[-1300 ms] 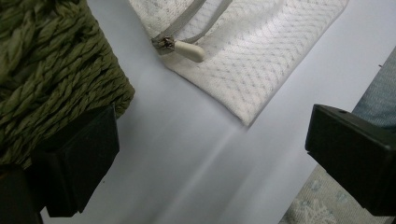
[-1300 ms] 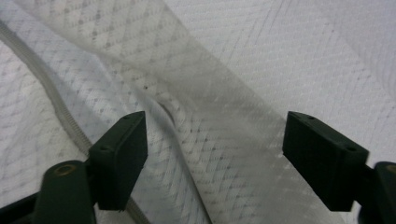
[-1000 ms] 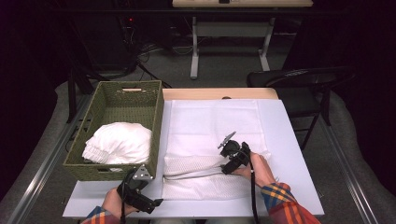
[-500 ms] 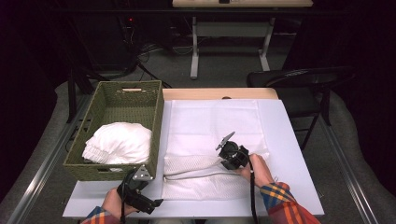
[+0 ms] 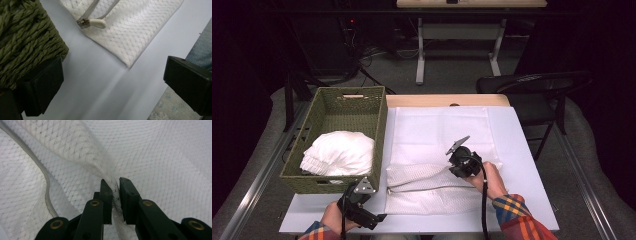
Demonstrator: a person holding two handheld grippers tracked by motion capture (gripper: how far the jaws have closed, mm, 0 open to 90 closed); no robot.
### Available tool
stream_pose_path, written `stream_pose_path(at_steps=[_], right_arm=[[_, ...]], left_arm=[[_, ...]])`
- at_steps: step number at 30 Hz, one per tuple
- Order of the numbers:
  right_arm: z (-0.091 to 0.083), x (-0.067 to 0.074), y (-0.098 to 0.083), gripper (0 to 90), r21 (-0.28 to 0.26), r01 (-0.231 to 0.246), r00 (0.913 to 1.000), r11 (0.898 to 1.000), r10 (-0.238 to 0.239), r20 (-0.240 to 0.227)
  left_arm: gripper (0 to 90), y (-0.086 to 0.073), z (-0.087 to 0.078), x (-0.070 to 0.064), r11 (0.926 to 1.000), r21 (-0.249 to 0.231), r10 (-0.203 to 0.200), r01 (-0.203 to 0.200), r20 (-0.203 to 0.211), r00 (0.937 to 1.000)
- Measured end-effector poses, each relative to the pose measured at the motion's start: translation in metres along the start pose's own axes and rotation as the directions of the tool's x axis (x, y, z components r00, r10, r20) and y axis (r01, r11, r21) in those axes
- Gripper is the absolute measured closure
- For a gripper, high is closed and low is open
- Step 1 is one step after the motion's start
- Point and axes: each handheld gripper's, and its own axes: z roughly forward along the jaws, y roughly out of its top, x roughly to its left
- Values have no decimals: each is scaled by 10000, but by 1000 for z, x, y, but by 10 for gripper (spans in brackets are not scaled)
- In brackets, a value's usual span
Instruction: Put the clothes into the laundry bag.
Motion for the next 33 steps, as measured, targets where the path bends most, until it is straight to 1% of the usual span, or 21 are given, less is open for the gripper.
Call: stream_pose_path(at_steps=[2,3,5,6,7,11,12,13,14,16,18,19,20,25,29,30,33], right_arm=[[-2,0,1,792,-94,-58,10000,9999,58,4],[-3,0,1,794,-56,-37,10000,10000,36,-51],[-6,0,2,797,-106,-31,10000,9999,31,10],[-7,0,2,802,-98,-91,10000,9999,91,-19],[-7,-1,3,812,-195,-3,10000,9998,4,59],[-11,-1,4,827,-305,-87,9999,9995,91,124],[-12,-1,5,829,-379,-160,9998,9992,164,121],[-12,-2,5,836,-454,-88,9998,9989,95,158],[-13,-2,5,839,-537,-181,9997,9984,188,133],[-15,-4,6,849,-658,-210,9997,9976,219,142],[-17,-4,7,859,-733,-311,9994,9968,323,150],[-18,-5,7,862,-763,-339,9993,9965,351,150],[-19,-5,7,865,-807,-318,9993,9962,334,184],[-32,-8,10,874,-1276,-584,9978,9901,619,237],[-42,-10,13,875,-1634,-707,9968,9840,760,264],[-45,-10,14,875,-1732,-737,9965,9821,794,263],[-51,-10,15,876,-1889,-765,9960,9790,837,306]], left_arm=[[26,0,0,0,10000,3,1,-1,24,10000],[26,0,0,0,10000,-2,9,-9,40,10000],[26,0,0,0,10000,14,35,-35,53,10000],[26,0,0,0,10000,21,40,-40,39,10000],[25,0,0,0,10000,26,53,-53,36,10000],[25,0,1,-1,10000,21,48,-48,47,10000],[25,0,1,-1,10000,20,53,-53,47,10000],[25,0,1,-1,10000,10,48,-48,59,10000],[24,0,1,-1,10000,-20,55,-55,39,10000],[25,1,0,-2,9998,-117,178,-176,194,9997],[24,1,1,-4,9995,-181,278,-275,145,9995],[24,2,1,-4,9993,-175,341,-337,230,9992],[24,2,1,-4,9993,-178,324,-319,273,9991],[24,2,2,-4,9992,-196,361,-355,326,9988],[24,2,3,-5,9991,-169,387,-381,357,9986],[24,2,3,-5,9990,-165,426,-422,269,9987],[23,3,2,-6,9985,-188,520,-514,311,9982]])
